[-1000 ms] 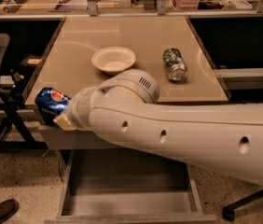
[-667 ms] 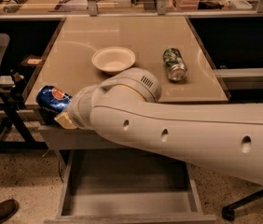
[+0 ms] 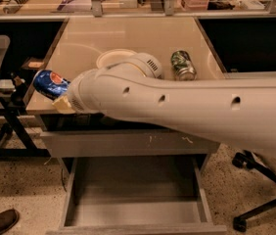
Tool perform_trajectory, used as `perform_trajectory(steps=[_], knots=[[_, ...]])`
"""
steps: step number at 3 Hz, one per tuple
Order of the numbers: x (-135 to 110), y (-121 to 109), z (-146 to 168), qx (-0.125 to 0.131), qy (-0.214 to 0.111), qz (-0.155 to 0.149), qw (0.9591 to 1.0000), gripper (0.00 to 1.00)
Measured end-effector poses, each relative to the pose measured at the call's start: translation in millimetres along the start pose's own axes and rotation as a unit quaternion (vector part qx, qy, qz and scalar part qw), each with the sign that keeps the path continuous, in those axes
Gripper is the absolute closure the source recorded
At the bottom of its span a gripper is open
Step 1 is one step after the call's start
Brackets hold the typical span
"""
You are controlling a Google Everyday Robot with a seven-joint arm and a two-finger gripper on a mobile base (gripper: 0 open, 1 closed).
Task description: Pick pepsi can from middle drawer and place on counter
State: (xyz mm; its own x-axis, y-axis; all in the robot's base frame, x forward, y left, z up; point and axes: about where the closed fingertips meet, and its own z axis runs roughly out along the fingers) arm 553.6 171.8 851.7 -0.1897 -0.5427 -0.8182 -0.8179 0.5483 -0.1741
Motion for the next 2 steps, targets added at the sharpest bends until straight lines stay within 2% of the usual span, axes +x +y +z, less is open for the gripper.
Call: perform_trajectory(steps=[1, 2], knots=[[-17, -18, 13, -0.011, -0.001, 0.001, 0.9999, 1.0], [-19, -39, 26, -0.022, 0.009, 0.008, 0.9997, 1.0]])
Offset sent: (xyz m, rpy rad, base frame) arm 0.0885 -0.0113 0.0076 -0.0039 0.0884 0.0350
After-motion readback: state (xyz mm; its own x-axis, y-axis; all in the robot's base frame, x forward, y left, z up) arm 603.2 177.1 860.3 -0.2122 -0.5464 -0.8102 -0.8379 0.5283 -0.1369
